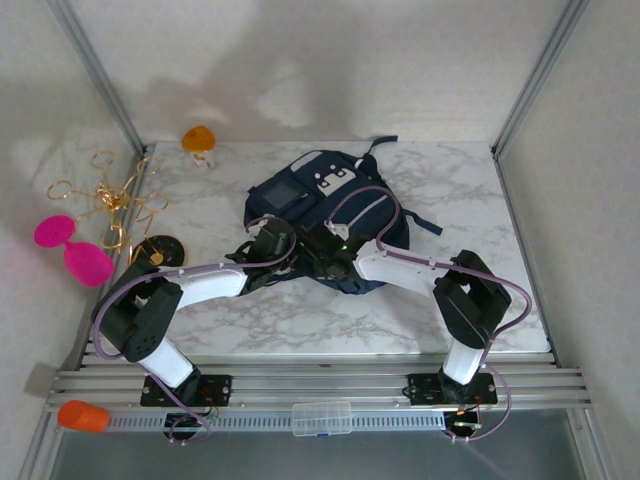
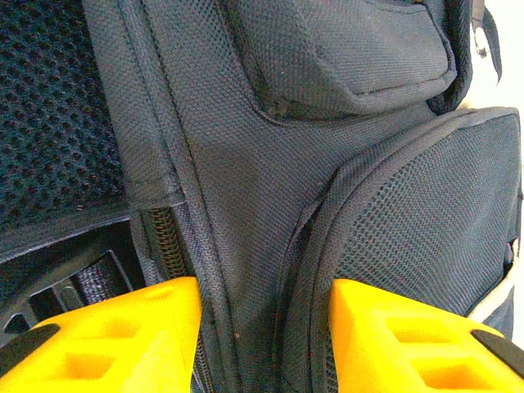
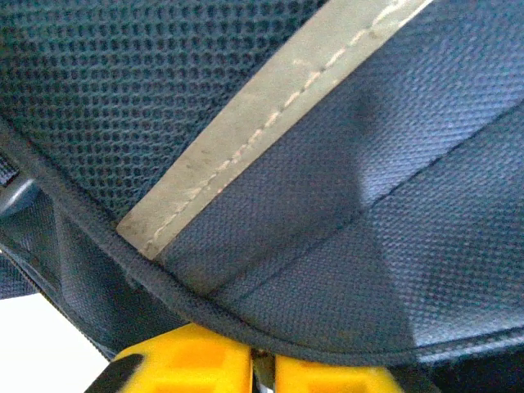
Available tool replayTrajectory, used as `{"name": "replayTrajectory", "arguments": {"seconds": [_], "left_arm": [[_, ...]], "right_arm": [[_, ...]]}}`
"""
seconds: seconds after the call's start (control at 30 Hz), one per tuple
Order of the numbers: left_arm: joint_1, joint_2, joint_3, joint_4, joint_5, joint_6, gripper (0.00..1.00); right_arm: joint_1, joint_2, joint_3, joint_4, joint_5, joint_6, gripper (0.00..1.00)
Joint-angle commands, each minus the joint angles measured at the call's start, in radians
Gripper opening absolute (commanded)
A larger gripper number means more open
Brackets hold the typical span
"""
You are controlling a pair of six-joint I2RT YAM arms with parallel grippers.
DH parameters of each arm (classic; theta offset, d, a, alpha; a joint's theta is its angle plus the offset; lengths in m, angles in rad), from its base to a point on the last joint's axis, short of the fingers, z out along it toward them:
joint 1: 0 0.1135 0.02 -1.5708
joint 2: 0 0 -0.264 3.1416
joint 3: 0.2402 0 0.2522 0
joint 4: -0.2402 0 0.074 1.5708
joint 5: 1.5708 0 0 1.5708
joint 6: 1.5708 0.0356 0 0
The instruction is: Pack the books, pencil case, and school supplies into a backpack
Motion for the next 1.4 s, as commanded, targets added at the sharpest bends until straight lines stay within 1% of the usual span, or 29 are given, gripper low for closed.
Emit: {"name": "replayTrajectory", "arguments": {"seconds": [0.0,0.07,0.3,0.43,0.6,0.67,0.77,0.8,0.87,0.9,0.93,0.97,1.03,1.1,1.23,1.37], "left_arm": [[0.007,0.021,0.011,-0.032,-0.031,0.005,0.45],[0.007,0.026,0.013,-0.032,-0.039,0.010,0.45],[0.009,0.081,0.046,-0.020,-0.084,0.049,0.45],[0.022,0.125,0.092,0.009,-0.096,0.091,0.44],[0.050,0.182,0.211,-0.022,-0.106,0.186,0.44],[0.068,0.200,0.251,-0.032,-0.102,0.219,0.43],[0.107,0.224,0.311,-0.047,-0.067,0.263,0.43],[0.119,0.230,0.328,-0.053,-0.031,0.267,0.43],[0.115,0.217,0.324,-0.043,0.036,0.244,0.43],[0.102,0.197,0.291,-0.003,0.085,0.213,0.43],[0.092,0.174,0.248,0.031,0.120,0.169,0.43],[0.079,0.139,0.188,0.103,0.142,0.112,0.44],[0.051,0.070,0.076,0.195,0.144,0.006,0.44],[0.025,0.017,0.010,0.223,0.134,-0.075,0.45],[-0.020,-0.008,0.018,0.207,0.131,-0.156,0.46],[-0.076,0.025,0.056,0.211,0.096,-0.231,0.45]], "right_arm": [[-0.004,0.010,0.075,0.051,0.016,-0.071,0.09],[-0.006,0.005,0.089,0.023,0.023,-0.082,0.07],[-0.033,-0.064,0.090,-0.035,-0.109,-0.105,0.05],[-0.057,-0.119,0.049,-0.060,-0.151,-0.118,0.05],[-0.083,-0.147,0.008,-0.158,-0.082,-0.132,0.04],[-0.106,-0.163,-0.021,-0.166,-0.079,-0.132,0.02],[-0.115,-0.178,-0.024,-0.168,-0.075,-0.122,0.02],[-0.112,-0.179,-0.022,-0.138,-0.113,-0.131,0.01],[-0.108,-0.179,-0.024,-0.051,-0.212,-0.153,0.00],[-0.108,-0.177,-0.025,-0.015,-0.243,-0.152,0.00],[-0.107,-0.175,-0.021,0.006,-0.251,-0.151,0.00],[-0.106,-0.169,-0.016,0.021,-0.251,-0.151,0.00],[-0.108,-0.167,-0.020,0.051,-0.251,-0.153,0.00],[-0.109,-0.166,-0.026,0.066,-0.252,-0.160,0.00],[-0.110,-0.162,-0.034,0.067,-0.250,-0.185,0.00],[-0.111,-0.171,-0.052,0.068,-0.243,-0.191,0.00]]}}
